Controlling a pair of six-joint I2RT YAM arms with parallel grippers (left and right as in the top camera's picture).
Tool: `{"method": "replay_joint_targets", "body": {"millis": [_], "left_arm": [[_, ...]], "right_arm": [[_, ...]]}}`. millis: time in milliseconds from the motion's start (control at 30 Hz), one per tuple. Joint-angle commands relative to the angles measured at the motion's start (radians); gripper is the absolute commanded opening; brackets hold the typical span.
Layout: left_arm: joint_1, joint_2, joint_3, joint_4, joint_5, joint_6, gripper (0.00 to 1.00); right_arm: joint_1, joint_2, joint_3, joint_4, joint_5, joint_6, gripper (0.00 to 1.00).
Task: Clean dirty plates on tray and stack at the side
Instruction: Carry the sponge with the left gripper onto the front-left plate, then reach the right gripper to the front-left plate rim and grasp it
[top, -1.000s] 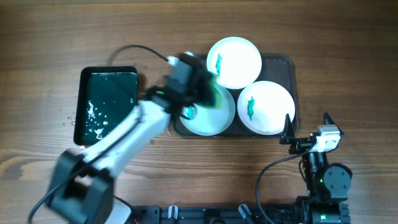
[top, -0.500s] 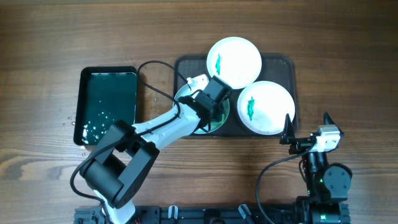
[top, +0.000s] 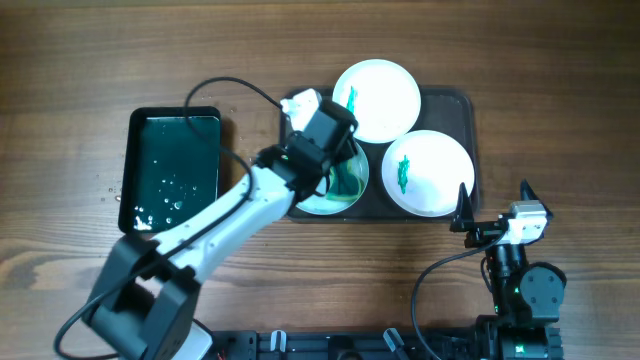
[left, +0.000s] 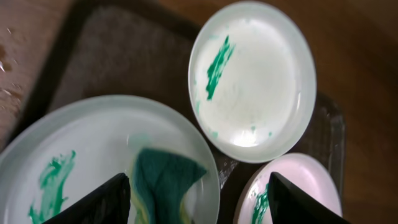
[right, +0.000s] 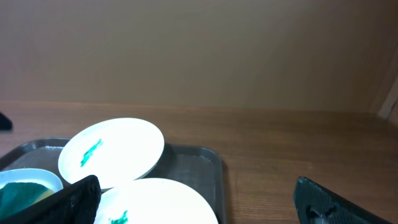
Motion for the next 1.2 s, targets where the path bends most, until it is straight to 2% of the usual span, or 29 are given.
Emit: {"method": "replay_joint_targets", "body": {"millis": [0,67,167,233,300,400,500,567,667,700,800,900,933,1000,1100,1133,1167], "left_arm": [[0.074,-0.019,0.015,-0.013,-0.024,0.008,0.72],[0.103,-0.019,0.015,-0.015,-0.024,0.007,0.78],[0.143,-0.019,0.015,-0.012,-0.024,0.007,0.88],[0.147,-0.019,0.015,-0.012,-0.024,0.007,0.92],[0.148,-0.019,0.015,-0.011,-0.024,0.007,0.95],[0.148,-0.019,0.015,-0.016,-0.024,0.007,0.99],[0.148,-0.019,0.015,-0.014,-0.024,0.007,1.0],[0.151,-0.019,0.015,-0.008,-0.024,0.007,1.0],[0.153,-0.019,0.015,-0.008,-0.024,0.007,1.0],[0.153,-0.019,0.015,-0.009,-0.024,0.007,1.0],[0.153,-0.019,0.015,-0.013,-0.024,0.007,1.0],[0.153,-0.019,0.015,-0.012,-0.024,0.007,1.0],[0.153,-0.019,0.015,-0.012,-0.024,0.007,1.0],[0.153,-0.019,0.015,-0.012,-0.024,0.007,1.0],[0.153,-0.019,0.015,-0.012,-0.024,0.007,1.0],[0.153,-0.019,0.015,-0.012,-0.024,0.007,1.0],[0.153,-0.019,0.015,-0.012,-0.024,0.007,1.0]], "right_arm": [[-0.004,0.0,-0.001,0.003,0.018,-0.021,1.0],[-0.004,0.0,-0.001,0.005,0.015,-0.019,1.0],[-0.004,0.0,-0.001,0.15,-0.143,0.078,1.0],[-0.004,0.0,-0.001,0.182,-0.309,0.218,1.0],[-0.004,0.0,-0.001,0.208,-0.327,0.306,1.0],[-0.004,0.0,-0.001,0.395,-0.334,0.504,1.0],[-0.004,0.003,0.011,0.703,-0.305,0.497,1.0],[-0.004,0.017,0.062,0.769,-0.25,0.473,1.0],[-0.004,0.087,0.236,0.65,-0.242,0.336,1.0],[-0.004,0.132,0.319,0.545,-0.242,0.291,1.0],[-0.004,0.364,0.665,0.025,-0.251,0.183,1.0],[-0.004,0.65,0.964,-0.423,-0.332,0.119,1.0],[-0.004,0.736,1.029,-0.516,-0.381,0.091,1.0],[-0.004,0.895,1.11,-0.623,-0.513,0.068,1.0],[-0.004,1.086,1.138,-0.702,-0.753,0.068,1.0],[-0.002,1.152,1.135,-0.7,-0.818,0.058,0.96],[0.008,1.228,1.135,-0.693,-0.841,0.047,0.77]]}}
